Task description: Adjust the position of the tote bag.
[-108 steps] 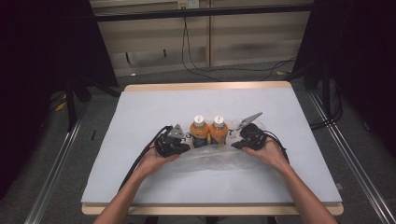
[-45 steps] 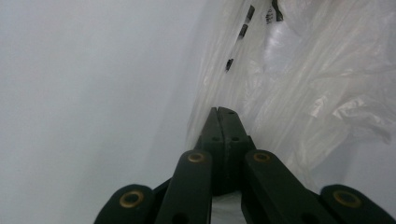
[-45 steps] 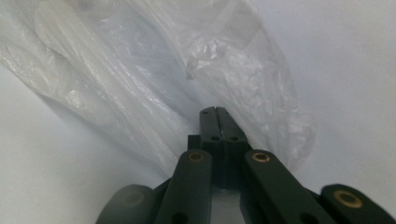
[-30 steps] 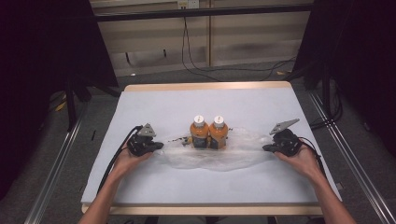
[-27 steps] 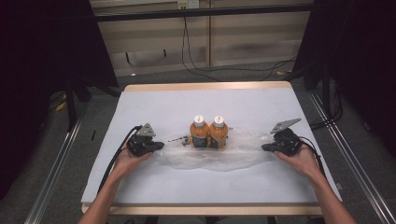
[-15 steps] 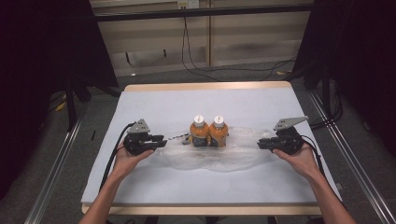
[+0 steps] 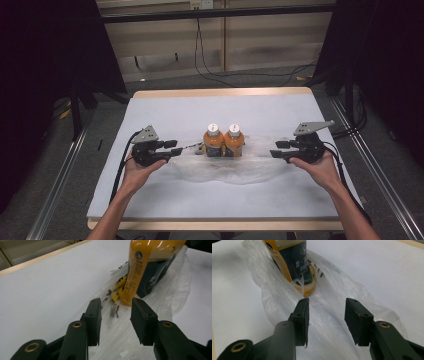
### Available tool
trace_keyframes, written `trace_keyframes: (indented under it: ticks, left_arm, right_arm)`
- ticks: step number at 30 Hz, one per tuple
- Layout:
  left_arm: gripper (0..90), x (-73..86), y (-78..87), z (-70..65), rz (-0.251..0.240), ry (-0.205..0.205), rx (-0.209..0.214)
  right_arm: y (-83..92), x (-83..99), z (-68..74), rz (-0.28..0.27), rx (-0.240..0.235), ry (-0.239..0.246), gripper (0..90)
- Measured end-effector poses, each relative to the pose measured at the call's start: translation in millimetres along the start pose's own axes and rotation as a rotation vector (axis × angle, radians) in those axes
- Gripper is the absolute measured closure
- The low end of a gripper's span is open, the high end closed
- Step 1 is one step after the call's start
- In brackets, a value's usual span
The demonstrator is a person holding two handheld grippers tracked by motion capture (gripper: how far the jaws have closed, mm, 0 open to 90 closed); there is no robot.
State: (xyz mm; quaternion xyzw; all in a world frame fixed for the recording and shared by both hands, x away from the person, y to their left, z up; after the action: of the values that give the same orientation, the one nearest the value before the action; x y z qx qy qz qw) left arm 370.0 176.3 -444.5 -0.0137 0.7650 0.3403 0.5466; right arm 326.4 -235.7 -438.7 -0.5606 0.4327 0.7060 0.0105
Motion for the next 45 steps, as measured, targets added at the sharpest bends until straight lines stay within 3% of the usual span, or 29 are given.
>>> trace_keyframes:
  ticks: [3, 5, 10, 12, 22, 27, 29, 37, 42, 45]
  left_arm:
    - [75.7, -0.5, -7.1, -7.6, 0.02, -0.013, 0.038]
    - [77.9, 0.4, -15.0, -14.0, 0.036, -0.012, 0.072]
    - [81.1, 1.6, -32.2, -30.2, 0.081, -0.048, 0.112]
    - [81.9, 0.6, -36.3, -33.9, 0.074, -0.037, 0.129]
    - [85.0, -11.2, -54.7, -51.9, 0.07, -0.068, 0.171]
    - [90.0, -20.7, -72.4, -67.4, 0.069, -0.091, 0.213]
    - [90.0, -24.0, -78.2, -71.1, 0.06, -0.08, 0.225]
    - [90.0, -30.4, -92.5, -79.5, 0.047, -0.082, 0.225]
    - [90.0, -22.9, -104.3, -79.1, 0.08, -0.117, 0.154]
    - [90.0, -15.9, -109.8, -80.6, 0.112, -0.142, 0.141]
  right_arm:
    - [-0.3, -5.2, 1.5, -0.019, -0.019, -0.01, 55.2]
    - [-3.2, -8.1, 2.7, -0.009, -0.018, -0.008, 57.8]
    - [-16.5, -19.0, 3.7, -0.011, -0.046, 0.0, 67.5]
    - [-21.7, -23.5, 4.2, -0.007, -0.055, 0.008, 70.6]
    - [-45.1, -43.0, 3.3, 0.013, -0.095, 0.035, 82.1]
    - [-57.4, -51.7, -4.7, 0.014, -0.108, 0.024, 88.8]
    - [-62.4, -53.7, -5.9, -0.003, -0.119, 0.011, 90.0]
    - [-77.0, -55.7, -11.1, 0.025, -0.129, 0.013, 90.0]
    - [-94.1, -57.6, -12.6, 0.054, -0.148, 0.029, 90.0]
    - [-104.5, -55.3, -11.5, 0.074, -0.161, 0.037, 90.0]
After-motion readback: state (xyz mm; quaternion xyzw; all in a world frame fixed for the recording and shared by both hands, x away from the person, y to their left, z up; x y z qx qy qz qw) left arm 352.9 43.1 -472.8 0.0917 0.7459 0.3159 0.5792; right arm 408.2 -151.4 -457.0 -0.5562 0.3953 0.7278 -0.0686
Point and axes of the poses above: each handheld gripper's, and its own axes: y roughly backward along the jaws, x roughly out of its underside, z roughly to its left, the point moved 4 cm from there along -y, roughly forward along the jaws, and after that the axes turned 8 degrees about y, right-handed, at the moved point
